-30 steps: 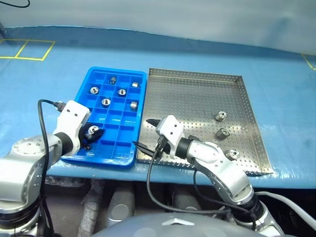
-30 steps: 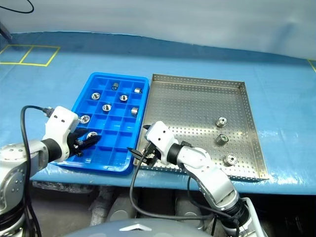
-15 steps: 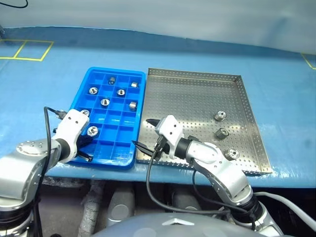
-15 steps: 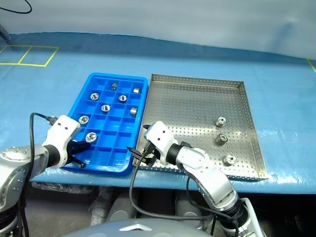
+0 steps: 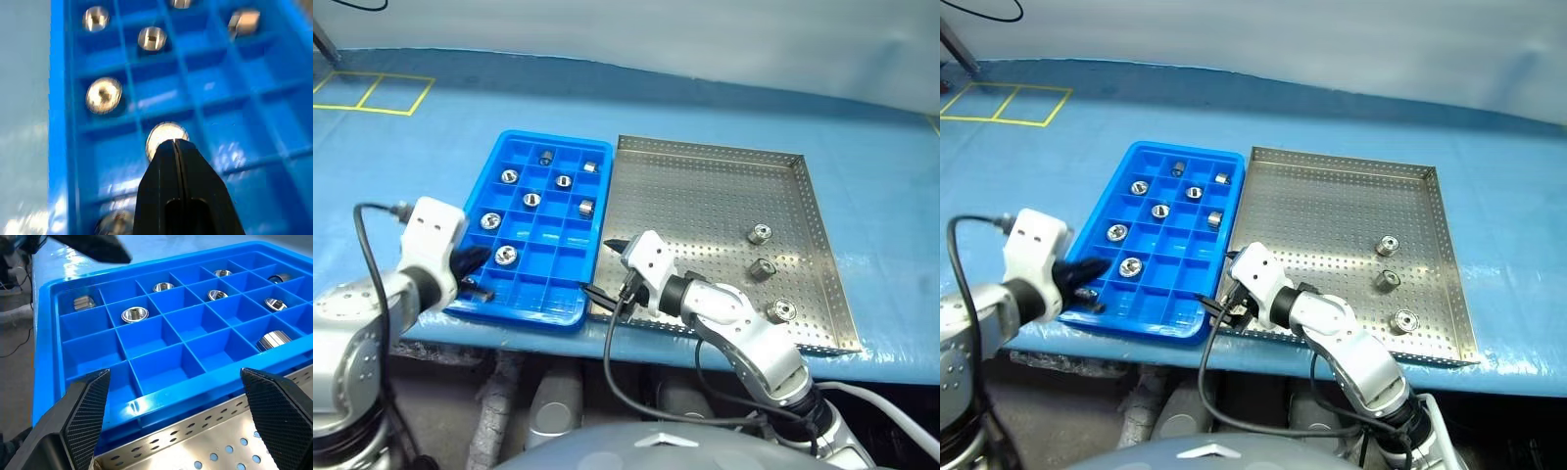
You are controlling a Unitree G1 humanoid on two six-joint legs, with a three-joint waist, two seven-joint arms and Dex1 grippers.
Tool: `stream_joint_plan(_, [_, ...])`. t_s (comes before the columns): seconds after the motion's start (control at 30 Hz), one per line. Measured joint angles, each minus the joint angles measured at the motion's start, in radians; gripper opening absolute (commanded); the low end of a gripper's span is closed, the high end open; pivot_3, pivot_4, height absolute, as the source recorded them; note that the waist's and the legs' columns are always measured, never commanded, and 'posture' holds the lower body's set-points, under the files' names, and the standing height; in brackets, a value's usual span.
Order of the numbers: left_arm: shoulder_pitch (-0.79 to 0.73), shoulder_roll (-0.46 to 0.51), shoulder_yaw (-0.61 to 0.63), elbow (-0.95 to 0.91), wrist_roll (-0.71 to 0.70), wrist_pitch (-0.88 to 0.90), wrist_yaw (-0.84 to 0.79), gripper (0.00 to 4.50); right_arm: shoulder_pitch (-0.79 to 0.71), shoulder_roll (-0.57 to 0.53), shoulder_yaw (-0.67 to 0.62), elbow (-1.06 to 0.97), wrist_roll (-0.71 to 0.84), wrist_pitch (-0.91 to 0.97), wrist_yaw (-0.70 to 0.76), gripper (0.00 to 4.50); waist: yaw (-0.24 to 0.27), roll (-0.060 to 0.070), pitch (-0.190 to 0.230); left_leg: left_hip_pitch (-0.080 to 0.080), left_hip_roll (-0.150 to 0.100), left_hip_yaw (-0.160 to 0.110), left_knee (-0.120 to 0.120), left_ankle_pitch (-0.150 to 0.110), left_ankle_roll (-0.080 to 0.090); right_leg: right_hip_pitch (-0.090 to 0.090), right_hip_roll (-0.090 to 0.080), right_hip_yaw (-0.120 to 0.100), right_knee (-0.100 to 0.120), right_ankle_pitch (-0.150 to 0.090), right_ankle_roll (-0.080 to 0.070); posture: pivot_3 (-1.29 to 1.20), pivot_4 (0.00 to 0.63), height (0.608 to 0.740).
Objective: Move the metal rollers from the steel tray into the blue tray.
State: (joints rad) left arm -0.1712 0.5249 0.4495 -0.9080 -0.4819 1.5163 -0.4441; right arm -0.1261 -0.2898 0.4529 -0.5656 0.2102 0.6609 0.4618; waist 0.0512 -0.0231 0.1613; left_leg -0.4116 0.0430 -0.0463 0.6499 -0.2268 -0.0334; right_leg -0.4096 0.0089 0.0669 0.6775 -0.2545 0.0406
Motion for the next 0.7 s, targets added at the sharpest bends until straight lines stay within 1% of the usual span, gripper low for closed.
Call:
stream_joint_plan(0.07, [-0.036,-0.076,-0.012,0.000,-0.010,-0.093,0.007,0.03,0.001,0.000,0.000,0.001,-0.005,0.000,-0.006,4.50,-0.006,0.000,0.000,0.000,0.000,0.001,0.000,0.000,0.000,0.000,0.000,0.001,0.000,0.001,0.002,0.17,0.150,0.740])
stream_joint_plan(0.1, [-0.040,-0.110,-0.041,0.004,-0.006,-0.151,0.016,0.03,0.003,-0.001,-0.004,0.001,-0.010,0.000,-0.016,4.50,-0.006,0.000,0.000,0.000,0.000,0.001,0.000,0.000,0.000,0.000,0.000,0.002,0.000,0.003,0.005,0.17,0.150,0.740])
stream_joint_plan(0.13, [-0.032,-0.132,-0.102,0.010,0.004,-0.220,0.027,0.03,0.006,0.003,-0.014,0.001,-0.016,0.002,-0.033,4.50,-0.006,0.000,0.000,0.000,0.000,0.001,0.000,0.000,0.000,0.000,0.000,0.002,0.000,0.003,0.005,0.16,0.150,0.740])
stream_joint_plan(0.17, [-0.017,-0.135,-0.158,0.020,0.010,-0.274,0.028,0.03,0.006,0.006,-0.028,0.002,-0.023,0.004,-0.050,4.50,-0.007,0.000,0.000,0.000,0.000,0.001,-0.001,0.000,0.000,-0.001,0.000,0.002,0.000,0.004,0.004,0.14,0.150,0.740])
stream_joint_plan(0.27, [0.047,-0.131,-0.361,0.086,0.076,-0.527,-0.017,0.03,0.015,0.003,-0.108,-0.003,-0.046,0.031,-0.111,4.50,-0.010,0.001,0.000,0.000,-0.001,0.002,-0.001,0.000,0.000,-0.002,0.000,0.003,0.000,0.005,0.000,0.11,0.150,0.740])
stream_joint_plan(0.37, [0.051,-0.130,-0.504,0.175,0.144,-0.728,-0.054,0.03,0.025,-0.029,-0.207,-0.027,-0.080,0.096,-0.175,4.50,-0.009,0.002,0.000,-0.001,-0.001,0.002,-0.001,0.000,0.000,-0.002,0.000,0.003,0.000,0.002,-0.002,0.06,0.150,0.740])
stream_joint_plan(0.43, [0.049,-0.125,-0.586,0.233,0.181,-0.829,-0.086,0.03,0.025,-0.050,-0.293,-0.038,-0.115,0.167,-0.229,4.50,-0.015,0.002,0.000,-0.001,-0.001,0.004,-0.001,0.000,0.000,-0.002,0.000,0.004,0.000,0.000,0.000,0.02,0.150,0.740])
stream_joint_plan(0.5, [0.049,-0.103,-0.649,0.274,0.203,-0.896,-0.127,0.03,0.005,-0.050,-0.381,-0.038,-0.146,0.264,-0.290,4.50,-0.029,0.002,0.000,-0.001,-0.001,0.005,-0.001,0.000,0.001,-0.003,0.000,0.005,0.000,0.000,0.000,0.00,0.150,0.740])
stream_joint_plan(0.57, [0.046,-0.104,-0.666,0.296,0.178,-0.909,-0.171,0.03,-0.043,-0.031,-0.446,-0.034,-0.167,0.367,-0.342,4.50,-0.051,0.003,0.000,0.000,0.000,0.006,-0.001,0.000,0.001,-0.004,0.000,0.006,0.001,0.001,0.001,-0.02,0.150,0.740])
stream_joint_plan(0.6, [0.043,-0.107,-0.666,0.304,0.156,-0.909,-0.185,0.03,-0.066,-0.018,-0.466,-0.029,-0.171,0.399,-0.359,4.50,-0.063,0.003,0.000,0.000,0.000,0.006,-0.001,0.000,0.001,-0.003,0.001,0.006,0.001,0.003,0.005,-0.02,0.150,0.740])
stream_joint_plan(0.7, [0.018,-0.101,-0.676,0.316,0.107,-0.891,-0.236,0.03,-0.169,0.071,-0.524,0.024,-0.178,0.502,-0.422,4.50,-0.090,0.004,0.000,0.000,0.001,0.005,-0.002,0.000,0.001,-0.004,0.002,0.006,0.002,0.003,0.005,-0.02,0.150,0.740])
